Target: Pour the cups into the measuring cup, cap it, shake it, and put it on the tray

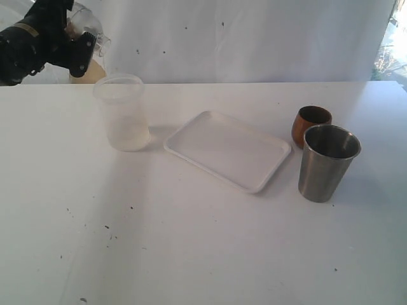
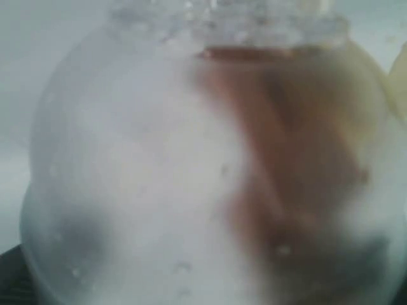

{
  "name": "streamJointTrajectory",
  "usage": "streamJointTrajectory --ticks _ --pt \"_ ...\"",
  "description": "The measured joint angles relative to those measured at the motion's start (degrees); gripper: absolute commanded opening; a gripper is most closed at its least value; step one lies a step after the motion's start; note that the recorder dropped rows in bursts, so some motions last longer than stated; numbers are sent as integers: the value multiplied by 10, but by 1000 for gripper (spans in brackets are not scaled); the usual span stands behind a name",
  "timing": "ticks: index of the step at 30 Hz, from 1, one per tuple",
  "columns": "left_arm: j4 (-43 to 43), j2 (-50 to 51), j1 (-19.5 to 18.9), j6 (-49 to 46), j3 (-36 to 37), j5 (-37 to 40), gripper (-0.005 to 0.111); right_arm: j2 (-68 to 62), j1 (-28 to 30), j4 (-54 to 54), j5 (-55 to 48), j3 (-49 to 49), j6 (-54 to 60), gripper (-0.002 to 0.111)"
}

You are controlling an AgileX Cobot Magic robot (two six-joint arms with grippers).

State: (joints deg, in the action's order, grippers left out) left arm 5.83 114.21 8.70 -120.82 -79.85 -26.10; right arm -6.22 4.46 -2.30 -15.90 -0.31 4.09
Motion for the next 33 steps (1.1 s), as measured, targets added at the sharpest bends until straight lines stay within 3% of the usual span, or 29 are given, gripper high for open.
streamJointTrajectory --ticks 3,4,5,6,7,8,10,13,15,21,27,33 --pt "22 0 0 34 0 0 0 0 0 0 0 0 0 0" --pt "48 0 0 111 0 10 0 0 0 0 0 0 0 0" --pt "76 0 0 218 0 19 0 0 0 0 0 0 0 0" --pt "137 -1 0 450 0 19 0 0 0 0 0 0 0 0" --pt "173 -5 0 560 0 19 0 0 0 0 0 0 0 0" --pt "201 -18 -6 760 0 30 0 0 0 0 0 0 0 0" --pt "167 -40 -14 934 0 37 0 0 0 0 0 0 0 0" --pt "-19 -75 -24 1170 -5 53 0 0 0 0 0 0 0 0" --pt "-94 -84 -21 1230 -5 77 0 0 0 0 0 0 0 0" --pt "-144 -90 -15 1291 -5 122 0 0 0 0 0 0 0 0" --pt "-213 -112 19 1353 -5 127 0 0 0 0 0 0 0 0" --pt "-386 -123 50 1568 -5 58 0 0 0 0 0 0 0 0"
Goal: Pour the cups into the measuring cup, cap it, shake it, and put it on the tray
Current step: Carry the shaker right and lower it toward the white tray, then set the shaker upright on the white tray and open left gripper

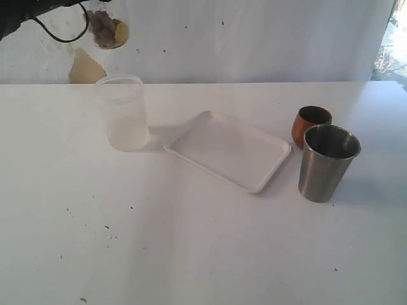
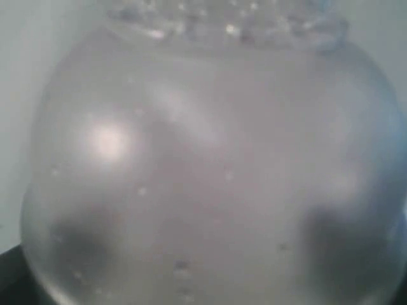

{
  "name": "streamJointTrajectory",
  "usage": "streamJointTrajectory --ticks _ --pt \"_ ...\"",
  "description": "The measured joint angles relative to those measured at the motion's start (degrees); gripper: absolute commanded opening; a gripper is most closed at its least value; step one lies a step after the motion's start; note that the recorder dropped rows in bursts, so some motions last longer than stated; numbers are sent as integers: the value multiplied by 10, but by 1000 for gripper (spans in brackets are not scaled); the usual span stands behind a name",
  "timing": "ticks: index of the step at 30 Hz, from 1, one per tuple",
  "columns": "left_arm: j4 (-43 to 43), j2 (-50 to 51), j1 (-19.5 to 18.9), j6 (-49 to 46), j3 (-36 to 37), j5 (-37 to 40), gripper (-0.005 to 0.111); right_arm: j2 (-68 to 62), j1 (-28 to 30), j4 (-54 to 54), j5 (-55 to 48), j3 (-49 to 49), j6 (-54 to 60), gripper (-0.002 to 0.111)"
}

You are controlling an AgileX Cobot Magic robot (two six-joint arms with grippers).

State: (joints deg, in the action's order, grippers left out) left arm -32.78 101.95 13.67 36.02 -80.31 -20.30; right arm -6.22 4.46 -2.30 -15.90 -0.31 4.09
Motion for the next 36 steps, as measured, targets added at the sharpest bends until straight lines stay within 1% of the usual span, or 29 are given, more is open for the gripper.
streamJointTrajectory --ticks 2,3,6,9,14,20,24,31,34,36 --pt "-82 2 5 83 0 -42 0 0 0 0 0 0 0 0" --pt "-121 7 6 134 0 -75 0 0 0 0 0 0 0 0" --pt "-217 23 14 215 0 -148 0 0 0 0 0 0 0 0" --pt "-283 42 30 242 0 -192 0 0 0 0 0 0 0 0" --pt "-326 81 73 249 0 -218 0 0 0 0 0 0 0 0" --pt "-327 127 117 187 0 -234 0 0 0 0 0 0 0 0" --pt "-305 151 138 128 0 -237 0 0 0 0 0 0 0 0" --pt "-191 197 144 82 0 -239 0 0 0 0 0 0 0 0" --pt "-157 221 144 72 0 -239 0 0 0 0 0 0 0 0" --pt "-149 238 144 57 0 -242 0 0 0 0 0 0 0 0"
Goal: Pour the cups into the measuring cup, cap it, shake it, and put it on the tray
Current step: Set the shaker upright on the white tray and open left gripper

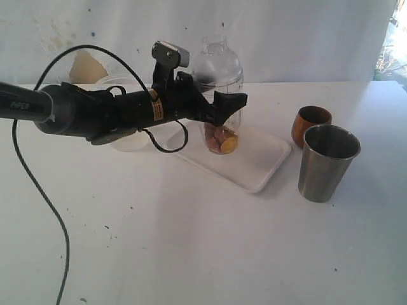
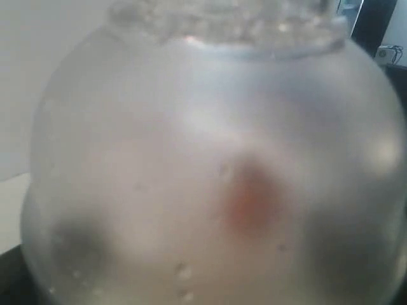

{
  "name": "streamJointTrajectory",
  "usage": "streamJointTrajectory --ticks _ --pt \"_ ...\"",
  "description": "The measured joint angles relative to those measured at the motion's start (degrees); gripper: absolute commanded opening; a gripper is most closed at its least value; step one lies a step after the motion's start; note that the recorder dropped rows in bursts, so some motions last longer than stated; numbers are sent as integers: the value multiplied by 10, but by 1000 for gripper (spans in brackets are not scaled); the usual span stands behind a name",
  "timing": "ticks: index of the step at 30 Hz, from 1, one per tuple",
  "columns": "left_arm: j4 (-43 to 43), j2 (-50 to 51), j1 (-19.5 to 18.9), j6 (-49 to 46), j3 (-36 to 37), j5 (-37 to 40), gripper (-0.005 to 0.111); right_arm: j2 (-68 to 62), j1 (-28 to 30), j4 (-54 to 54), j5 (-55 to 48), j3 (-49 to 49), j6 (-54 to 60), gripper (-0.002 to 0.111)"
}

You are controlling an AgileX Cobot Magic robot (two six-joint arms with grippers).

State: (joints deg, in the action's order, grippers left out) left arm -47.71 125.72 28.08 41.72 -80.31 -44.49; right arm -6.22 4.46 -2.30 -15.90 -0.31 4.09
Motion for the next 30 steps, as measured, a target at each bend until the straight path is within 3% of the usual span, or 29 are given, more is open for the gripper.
streamJointTrajectory --ticks 9,11,13,14,19,30 --pt "4 39 0 -53 0 -8 1 2 0 0 0 0 0 0" --pt "5 40 0 -57 0 -9 7 2 0 0 0 0 0 0" --pt "6 42 0 -64 0 -10 20 2 0 0 0 0 0 0" --pt "6 42 0 -72 0 -10 42 2 0 0 0 0 0 0" --pt "6 42 0 -106 0 -14 106 2 0 0 0 0 0 0" --pt "58 41 0 -107 -1 -80 105 2 0 0 0 0 0 0"
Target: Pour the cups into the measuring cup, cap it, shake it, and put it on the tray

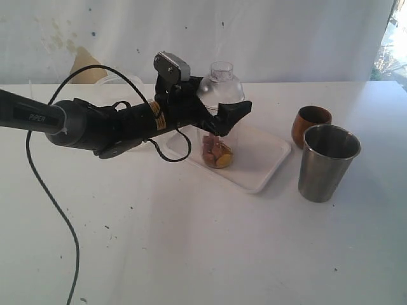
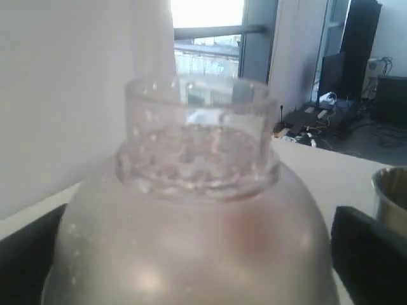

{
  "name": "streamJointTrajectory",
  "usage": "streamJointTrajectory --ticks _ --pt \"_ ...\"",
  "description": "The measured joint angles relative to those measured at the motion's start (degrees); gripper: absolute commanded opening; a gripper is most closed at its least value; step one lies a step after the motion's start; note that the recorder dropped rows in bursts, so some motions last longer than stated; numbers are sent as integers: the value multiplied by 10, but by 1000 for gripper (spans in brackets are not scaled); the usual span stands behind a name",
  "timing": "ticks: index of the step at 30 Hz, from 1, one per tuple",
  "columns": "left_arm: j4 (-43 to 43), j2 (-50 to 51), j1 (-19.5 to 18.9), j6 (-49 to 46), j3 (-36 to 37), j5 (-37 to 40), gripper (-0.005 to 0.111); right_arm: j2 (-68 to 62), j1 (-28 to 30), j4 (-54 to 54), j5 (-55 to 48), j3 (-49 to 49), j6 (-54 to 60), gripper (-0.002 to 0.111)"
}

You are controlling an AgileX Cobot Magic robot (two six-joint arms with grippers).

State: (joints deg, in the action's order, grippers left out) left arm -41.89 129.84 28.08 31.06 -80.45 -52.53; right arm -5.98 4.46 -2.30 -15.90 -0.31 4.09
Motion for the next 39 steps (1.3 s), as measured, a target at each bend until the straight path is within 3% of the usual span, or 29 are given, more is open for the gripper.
streamJointTrajectory --ticks 14,17,22,28,33,39 --pt "40 -64 0 0 0 -25 101 0 0 0 0 0 0 0" --pt "43 -83 0 0 0 -24 79 0 0 0 0 0 0 0" --pt "46 -132 0 25 0 21 3 0 0 0 0 0 0 0" --pt "14 -202 0 53 0 149 1 0 0 0 0 0 0 0" --pt "-64 -271 0 105 3 235 1 0 0 0 0 0 0 0" --pt "-84 -382 0 117 87 247 1 0 0 0 0 0 0 0"
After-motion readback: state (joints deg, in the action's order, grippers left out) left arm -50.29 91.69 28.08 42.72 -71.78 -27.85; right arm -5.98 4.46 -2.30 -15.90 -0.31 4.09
